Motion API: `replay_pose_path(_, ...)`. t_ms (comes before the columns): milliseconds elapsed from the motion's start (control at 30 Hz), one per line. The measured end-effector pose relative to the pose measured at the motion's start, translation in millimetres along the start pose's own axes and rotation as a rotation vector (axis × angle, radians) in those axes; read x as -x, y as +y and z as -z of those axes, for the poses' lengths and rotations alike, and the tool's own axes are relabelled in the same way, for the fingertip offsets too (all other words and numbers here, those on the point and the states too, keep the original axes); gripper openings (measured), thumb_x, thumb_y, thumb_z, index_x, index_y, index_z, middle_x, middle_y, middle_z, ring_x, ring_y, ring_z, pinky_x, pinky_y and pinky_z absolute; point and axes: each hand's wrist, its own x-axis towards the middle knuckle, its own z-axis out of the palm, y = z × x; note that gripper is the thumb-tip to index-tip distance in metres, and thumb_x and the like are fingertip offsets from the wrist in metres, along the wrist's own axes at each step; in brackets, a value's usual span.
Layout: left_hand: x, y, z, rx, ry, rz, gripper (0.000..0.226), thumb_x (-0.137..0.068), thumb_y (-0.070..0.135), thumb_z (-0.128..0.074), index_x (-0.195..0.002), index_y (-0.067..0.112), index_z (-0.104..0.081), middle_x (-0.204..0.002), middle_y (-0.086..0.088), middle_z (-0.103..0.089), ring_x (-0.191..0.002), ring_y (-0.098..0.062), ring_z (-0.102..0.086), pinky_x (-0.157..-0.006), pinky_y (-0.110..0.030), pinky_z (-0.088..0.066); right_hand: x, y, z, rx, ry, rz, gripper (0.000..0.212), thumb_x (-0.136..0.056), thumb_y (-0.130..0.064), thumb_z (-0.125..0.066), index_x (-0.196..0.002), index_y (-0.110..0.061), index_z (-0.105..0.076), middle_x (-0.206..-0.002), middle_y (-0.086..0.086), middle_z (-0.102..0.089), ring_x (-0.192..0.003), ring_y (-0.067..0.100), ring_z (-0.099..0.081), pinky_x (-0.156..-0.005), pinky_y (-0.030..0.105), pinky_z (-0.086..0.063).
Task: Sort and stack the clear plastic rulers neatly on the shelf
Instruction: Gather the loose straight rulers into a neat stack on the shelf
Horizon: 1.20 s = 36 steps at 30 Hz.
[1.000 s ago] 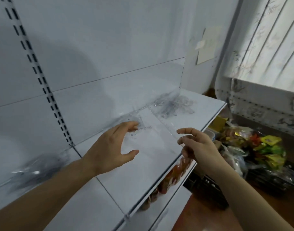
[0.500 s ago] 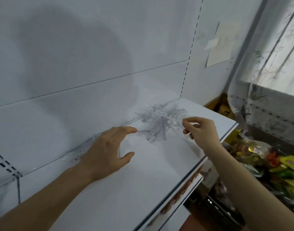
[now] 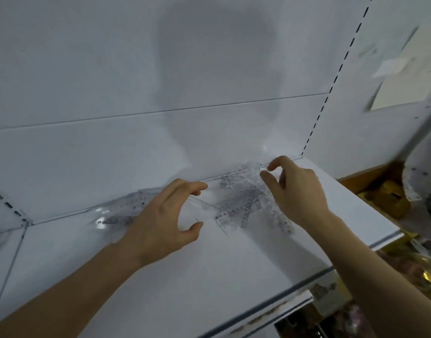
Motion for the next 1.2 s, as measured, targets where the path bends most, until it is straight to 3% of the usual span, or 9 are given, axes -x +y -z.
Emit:
replay_pose_path(67, 3.5, 5.9, 3.6, 0.000, 0.054, -0.019, 0.064, -0.076, 0.017, -0.083, -0.131, 0.032, -0.052, -0.125, 0.012, -0.049, -0.118, -0.001, -0.052, -0.094, -0.012, -0.042, 3.0, -23.2, -1.1, -0.103, -0.117, 0.261, 0.025, -0.096, -0.047, -0.060, -0.113, -0.029, -0.063, -0.076, -0.014, -0.059, -0.065, 0.003, -0.054, -0.064, 0.026, -0.044)
replay_pose_path(200, 24.3, 14.9, 30.0, -0.027, 0.210, -0.021, 0.054, -0.075, 0.020, -0.080, -0.125, 0.015, -0.060, -0.131, -0.004, -0.050, -0.125, -0.013, -0.051, -0.100, -0.014, -0.039, 4.3, -71.3, -20.3, -0.195, -0.478, 0.569, 0.057, -0.087, -0.053, -0.071, -0.138, -0.039, -0.051, -0.122, -0.027, -0.056, -0.097, -0.001, -0.056, -0.079, 0.007, -0.043)
replay_pose_path(300, 50.2, 14.2, 56.8, -0.045, 0.298, 0.066, 0.050, -0.075, 0.023, -0.076, -0.121, 0.012, -0.061, -0.129, -0.006, -0.052, -0.126, -0.014, -0.052, -0.100, -0.013, -0.039, 3.9, -110.9, -42.2, -0.289, -0.390, 0.692, 0.039, -0.087, -0.034, -0.078, -0.123, -0.031, -0.066, -0.111, -0.019, -0.070, -0.083, -0.001, -0.060, -0.071, 0.003, -0.041)
replay_pose_path(433, 94.4, -0.3, 92.7, -0.016, 0.355, 0.244, 0.039, -0.082, 0.014, -0.076, -0.118, 0.015, -0.062, -0.123, 0.003, -0.057, -0.119, -0.015, -0.057, -0.099, -0.022, -0.044, 8.2, -165.3, -70.2, -0.443, -0.323, 0.786, 0.007, -0.093, -0.017, -0.073, -0.097, -0.019, -0.078, -0.084, -0.010, -0.075, -0.067, 0.006, -0.064, -0.065, 0.011, -0.047)
replay_pose_path(633, 191.6, -48.1, 164.2, -0.207, 0.283, 0.331, 0.030, -0.096, 0.027, -0.052, -0.125, 0.021, -0.058, -0.125, 0.009, -0.057, -0.122, -0.007, -0.054, -0.100, -0.016, -0.039, 24.3, -259.3, -96.9, -0.678, -0.587, 0.512, 0.005, -0.091, -0.015, -0.074, -0.087, -0.019, -0.076, -0.073, -0.012, -0.074, -0.060, 0.008, -0.070, -0.059, 0.024, -0.055)
replay_pose_path(733, 248.1, -85.7, 213.0, -0.346, 0.174, 0.375, 0.032, -0.095, 0.030, -0.051, -0.126, 0.024, -0.057, -0.125, 0.010, -0.056, -0.121, -0.007, -0.052, -0.103, -0.022, -0.040, 35.5, -314.4, -111.1, -0.830, -0.716, 0.352, 0.003, -0.092, -0.012, -0.072, -0.091, -0.012, -0.075, -0.075, 0.003, -0.076, -0.058, 0.017, -0.068, -0.055, 0.027, -0.051)
replay_pose_path(867, 306.8, -133.6, 270.0, -0.458, -0.013, 0.469, 0.037, -0.095, 0.041, -0.046, -0.127, 0.027, -0.056, -0.124, 0.012, -0.052, -0.112, -0.013, -0.054, -0.094, -0.032, -0.045, 56.5, -384.8, -136.2, -0.874, -0.769, 0.158, 0.014, -0.090, -0.014, -0.076, -0.096, -0.005, -0.068, -0.072, 0.011, -0.075, -0.053, 0.018, -0.059, -0.051, 0.028, -0.046)
replay_pose_path(1033, 338.7, -182.8, 304.5, -0.539, -0.172, 0.530, 0.061, -0.094, 0.064, -0.032, -0.138, 0.026, -0.050, -0.136, 0.011, -0.045, -0.124, -0.014, -0.049, -0.097, -0.039, -0.047, 79.0, -421.3, -164.7, -0.642, -0.589, 0.026, 0.030, -0.083, -0.032, -0.083, -0.083, -0.012, -0.061, -0.063, 0.002, -0.074, -0.044, 0.009, -0.057, -0.049, 0.023, -0.045)
replay_pose_path(1200, 342.4, -189.1, 296.3, -0.521, -0.190, 0.574, 0.076, -0.091, 0.068, -0.016, -0.149, 0.026, -0.041, -0.159, 0.004, -0.032, -0.146, -0.014, -0.028, -0.116, -0.042, -0.022, 105.9, -416.3, -167.3, -0.519, -0.311, -0.026, 0.036, -0.087, -0.047, -0.075, -0.076, -0.017, -0.058, -0.051, -0.001, -0.065, -0.041, 0.006, -0.054, -0.049, 0.024, -0.043)
